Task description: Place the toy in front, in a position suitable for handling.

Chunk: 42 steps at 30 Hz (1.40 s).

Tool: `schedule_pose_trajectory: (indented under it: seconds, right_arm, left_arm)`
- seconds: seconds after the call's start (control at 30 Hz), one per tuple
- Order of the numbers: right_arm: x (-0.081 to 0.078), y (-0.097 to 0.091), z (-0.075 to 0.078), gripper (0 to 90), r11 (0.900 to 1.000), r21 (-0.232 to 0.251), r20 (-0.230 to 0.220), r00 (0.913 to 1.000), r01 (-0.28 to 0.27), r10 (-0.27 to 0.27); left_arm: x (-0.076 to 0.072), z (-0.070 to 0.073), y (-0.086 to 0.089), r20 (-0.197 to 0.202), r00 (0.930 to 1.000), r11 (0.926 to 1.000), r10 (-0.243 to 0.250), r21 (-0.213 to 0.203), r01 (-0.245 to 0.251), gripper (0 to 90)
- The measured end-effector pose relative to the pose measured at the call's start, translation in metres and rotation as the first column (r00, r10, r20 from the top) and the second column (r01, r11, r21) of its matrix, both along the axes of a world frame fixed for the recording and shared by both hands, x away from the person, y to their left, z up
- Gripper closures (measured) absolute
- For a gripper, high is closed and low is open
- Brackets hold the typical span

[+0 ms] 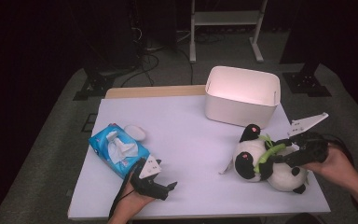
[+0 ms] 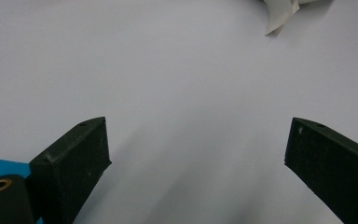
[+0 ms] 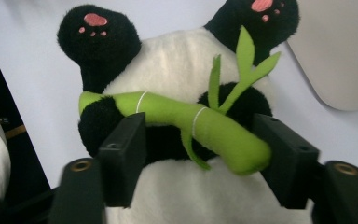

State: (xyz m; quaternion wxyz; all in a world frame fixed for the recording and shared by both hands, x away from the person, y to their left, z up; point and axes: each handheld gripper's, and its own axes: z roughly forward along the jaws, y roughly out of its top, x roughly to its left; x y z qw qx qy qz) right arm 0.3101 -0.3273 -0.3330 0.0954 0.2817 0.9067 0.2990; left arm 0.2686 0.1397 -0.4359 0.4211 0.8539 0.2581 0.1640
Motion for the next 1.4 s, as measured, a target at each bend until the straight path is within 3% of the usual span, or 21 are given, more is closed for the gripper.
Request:
schedule_pose_trajectory:
  seconds: [0.17, 0.37, 0.63, 0.77, 0.93, 1.03, 1.07, 1.27, 1.4]
  right_arm:
    - [-0.001, -0.004, 0.003, 57.4, 0.9998, 0.017, 0.026, 0.9996, -0.013, 0.013]
    - [-0.002, -0.005, 0.006, 73.8, 0.9983, 0.023, 0.035, 0.998, -0.054, 0.053]
    - [0.003, 0.002, 0.019, 76.3, 0.9932, 0.031, 0.031, 0.9933, -0.112, 0.111]
    - [0.006, 0.005, 0.025, 76.5, 0.9911, 0.023, 0.043, 0.9906, -0.131, 0.13]
    - [0.008, 0.014, 0.038, 76.5, 0.9855, 0.051, 0.083, 0.984, -0.162, 0.158]
    - [0.01, 0.033, 0.045, 76.5, 0.9742, 0.066, 0.112, 0.9717, -0.216, 0.208]
    - [0.01, 0.033, 0.045, 76.5, 0.9742, 0.066, 0.112, 0.9717, -0.216, 0.208]
    - [0.011, 0.073, 0.052, 76.4, 0.9448, 0.083, 0.128, 0.9436, -0.317, 0.305]
    - [0.012, 0.099, 0.053, 76.4, 0.9196, 0.095, 0.126, 0.9209, -0.381, 0.369]
  left_arm:
    - [0.0, 0.0, 0.0, 0.003, 1.0, 1.0, -0.005, 0.005, 0.005, 5.3]
    - [0.0, 0.0, -0.001, 0.001, 1.0, 1.0, -0.001, 0.001, 0.001, 5.3]
    - [0.0, -0.001, -0.001, 0.0, 1.0, 1.0, -0.001, -0.001, 0.001, 5.3]
    - [0.0, 0.0, -0.001, -0.001, 1.0, 1.0, -0.001, 0.0, 0.001, 5.3]
    - [0.0, -0.001, -0.002, -0.003, 1.0, 1.0, -0.005, 0.002, 0.005, 5.3]
    - [-0.002, 0.0, -0.003, 0.0, 1.0, 1.0, -0.009, 0.001, 0.009, 5.3]
    - [-0.002, 0.0, -0.003, 0.0, 1.0, 1.0, -0.009, 0.001, 0.009, 5.3]
    - [-0.006, 0.003, -0.004, 0.017, 0.9997, 0.9994, -0.019, 0.027, 0.019, 5.3]
    - [-0.009, 0.004, -0.004, 0.01, 0.9995, 0.9987, -0.031, 0.04, 0.031, 5.3]
